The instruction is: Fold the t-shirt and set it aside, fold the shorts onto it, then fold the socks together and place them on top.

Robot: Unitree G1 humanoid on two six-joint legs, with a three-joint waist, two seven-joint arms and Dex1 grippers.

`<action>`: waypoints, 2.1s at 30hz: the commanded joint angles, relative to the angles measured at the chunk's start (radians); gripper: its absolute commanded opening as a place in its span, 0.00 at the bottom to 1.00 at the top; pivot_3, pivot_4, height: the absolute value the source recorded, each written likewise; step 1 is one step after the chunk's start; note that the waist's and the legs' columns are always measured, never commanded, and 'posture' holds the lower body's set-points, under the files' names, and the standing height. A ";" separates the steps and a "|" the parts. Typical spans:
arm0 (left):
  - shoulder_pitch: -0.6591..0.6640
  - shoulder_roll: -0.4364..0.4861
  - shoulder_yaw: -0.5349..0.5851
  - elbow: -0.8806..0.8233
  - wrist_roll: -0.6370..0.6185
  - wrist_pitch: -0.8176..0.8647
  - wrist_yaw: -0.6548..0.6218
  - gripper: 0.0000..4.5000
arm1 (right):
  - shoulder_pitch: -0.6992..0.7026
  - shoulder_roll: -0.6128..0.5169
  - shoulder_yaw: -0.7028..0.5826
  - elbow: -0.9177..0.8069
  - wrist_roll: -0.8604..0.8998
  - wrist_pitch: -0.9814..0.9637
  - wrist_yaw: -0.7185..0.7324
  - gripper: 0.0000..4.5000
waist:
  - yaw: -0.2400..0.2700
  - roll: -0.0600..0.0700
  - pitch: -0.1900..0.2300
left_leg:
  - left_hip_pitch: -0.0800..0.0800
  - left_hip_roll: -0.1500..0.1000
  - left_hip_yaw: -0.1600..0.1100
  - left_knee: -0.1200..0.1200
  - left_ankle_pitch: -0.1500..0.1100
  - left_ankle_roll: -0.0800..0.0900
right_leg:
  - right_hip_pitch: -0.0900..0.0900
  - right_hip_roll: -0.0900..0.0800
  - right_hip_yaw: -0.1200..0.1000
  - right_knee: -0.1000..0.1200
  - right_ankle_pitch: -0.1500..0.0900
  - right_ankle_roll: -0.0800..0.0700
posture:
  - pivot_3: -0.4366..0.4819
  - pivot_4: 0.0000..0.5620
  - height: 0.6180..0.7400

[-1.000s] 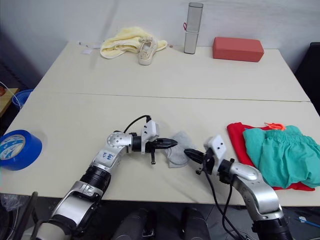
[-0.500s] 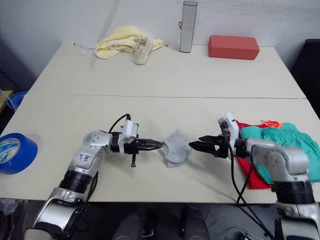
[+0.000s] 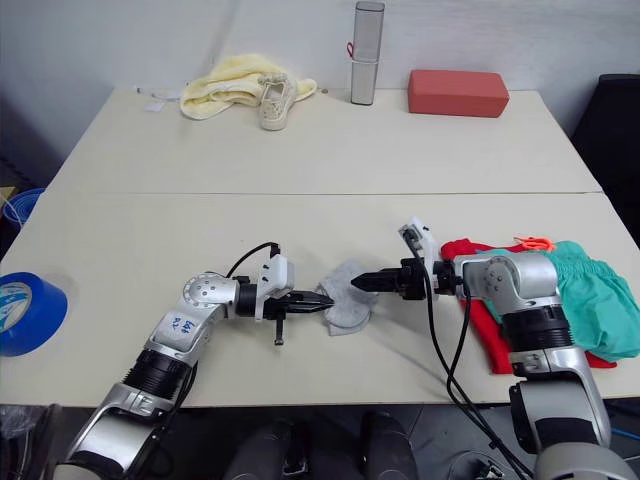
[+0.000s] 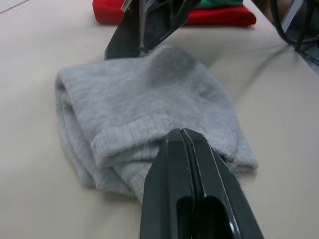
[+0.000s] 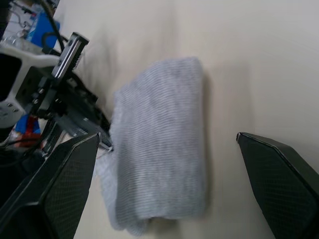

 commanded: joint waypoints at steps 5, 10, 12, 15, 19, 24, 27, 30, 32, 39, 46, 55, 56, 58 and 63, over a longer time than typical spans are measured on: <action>-0.015 0.027 0.026 0.003 -0.005 -0.016 -0.007 0.00 | 0.035 0.066 0.070 -0.042 0.007 0.101 0.029 0.99 | -0.009 0.000 0.000 | 0.000 0.000 0.000 0.000 0.000 0.000 | 0.000 0.000 0.000 0.000 0.000 0.000 | 0.48 0.27 1.00; -0.020 0.053 0.031 0.022 -0.007 -0.037 -0.032 0.00 | 0.019 0.131 0.017 0.018 -0.016 0.120 -0.034 0.99 | -0.013 0.000 -0.001 | 0.001 0.000 0.000 -0.001 0.000 -0.001 | 0.000 0.000 0.000 0.000 0.000 0.000 | 0.48 0.27 1.00; -0.022 0.057 0.032 0.025 -0.005 -0.040 -0.038 0.00 | 0.014 0.143 0.007 0.043 -0.023 0.125 -0.043 0.99 | -0.013 0.000 -0.001 | 0.001 0.000 0.000 -0.001 0.000 -0.002 | 0.000 0.000 0.000 0.001 0.000 0.000 | 0.48 0.27 1.00; -0.022 0.055 0.032 0.026 -0.004 -0.043 -0.041 0.00 | 0.011 0.154 -0.005 0.069 -0.030 0.130 -0.049 0.95 | -0.012 0.000 -0.001 | 0.001 0.000 0.000 -0.001 0.000 -0.002 | 0.000 0.000 0.000 0.001 0.000 0.000 | 0.48 0.27 1.00; -0.020 0.055 0.031 0.024 -0.003 -0.043 -0.042 0.00 | 0.014 0.171 -0.030 0.075 -0.021 0.138 -0.059 0.69 | -0.012 0.000 -0.001 | 0.001 0.000 0.000 -0.001 0.000 -0.002 | 0.000 0.000 0.001 0.001 0.000 0.000 | 0.48 0.27 1.00; -0.018 0.055 0.034 0.022 -0.006 -0.044 -0.046 0.00 | 0.031 0.174 -0.061 0.044 -0.019 0.130 -0.085 0.30 | -0.012 0.000 -0.001 | 0.001 0.000 0.000 -0.001 0.000 -0.002 | -0.001 0.000 0.000 0.001 0.000 0.000 | 0.48 0.27 1.00; -0.016 0.051 0.059 0.013 -0.046 -0.044 -0.065 0.00 | 0.059 0.166 -0.140 -0.033 0.010 0.153 -0.124 0.09 | -0.010 0.000 -0.001 | 0.001 0.000 0.000 -0.001 0.000 -0.002 | 0.000 0.000 0.001 0.001 0.000 0.000 | 0.48 0.27 1.00; -0.013 0.030 0.108 -0.009 -0.103 -0.042 -0.051 0.00 | 0.100 0.149 -0.269 -0.156 0.079 0.211 -0.168 0.06 | -0.001 0.000 -0.001 | 0.000 -0.001 -0.001 -0.001 0.000 -0.001 | -0.001 -0.003 0.000 0.001 0.000 0.000 | 0.48 0.27 1.00; -0.005 0.013 0.141 -0.043 -0.174 0.004 -0.059 0.00 | 0.122 0.154 -0.424 -0.249 0.153 0.291 -0.221 0.06 | 0.004 0.001 0.000 | -0.002 -0.001 -0.001 -0.001 0.000 -0.001 | -0.002 -0.003 0.000 0.000 0.000 0.000 | 0.48 0.27 1.00; 0.018 -0.005 0.173 -0.198 -0.332 0.110 -0.117 0.26 | 0.160 0.202 -0.994 -0.464 0.492 0.420 -0.577 0.06 | 0.016 0.003 0.001 | -0.002 -0.001 -0.001 -0.002 0.000 -0.001 | -0.002 -0.002 0.000 -0.001 0.000 0.000 | 0.48 0.27 1.00; 0.019 0.003 0.180 -0.298 -0.402 0.147 -0.132 0.77 | 0.397 0.166 -1.143 -0.684 1.166 -0.172 -1.318 0.06 | 0.016 0.004 0.001 | -0.002 -0.002 0.001 -0.004 0.000 -0.001 | -0.001 -0.001 0.001 -0.002 0.000 0.000 | 0.48 0.27 1.00; 0.021 0.002 0.163 -0.304 -0.389 0.137 -0.134 1.00 | 0.664 0.322 -1.166 -0.772 1.075 -0.680 -1.433 0.06 | 0.015 0.004 0.001 | 0.001 0.000 0.002 -0.003 0.000 -0.001 | 0.000 0.007 0.007 -0.005 0.000 0.001 | 0.48 0.27 1.00; 0.021 0.000 0.159 -0.307 -0.389 0.137 -0.133 1.00 | 0.683 0.344 -1.152 -0.748 1.045 -0.707 -1.419 0.06 | 0.015 0.004 0.001 | 0.001 0.000 0.003 -0.003 0.000 -0.001 | -0.001 0.007 0.008 -0.005 0.000 0.001 | 0.48 0.27 1.00; 0.025 -0.003 0.147 -0.315 -0.385 0.138 -0.131 1.00 | 0.732 0.376 -1.106 -0.685 0.999 -0.722 -1.379 0.06 | 0.014 0.004 0.001 | 0.001 0.000 0.003 -0.003 0.000 -0.001 | 0.000 0.007 0.008 -0.005 0.000 0.001 | 0.48 0.27 1.00; 0.030 0.007 0.138 -0.322 -0.381 0.135 -0.135 1.00 | 0.781 0.388 -1.009 -0.564 0.954 -0.750 -1.370 0.06 | 0.013 0.009 0.000 | 0.001 0.000 0.003 -0.003 0.000 -0.001 | -0.001 0.006 0.010 -0.004 0.000 0.001 | 0.48 0.27 1.00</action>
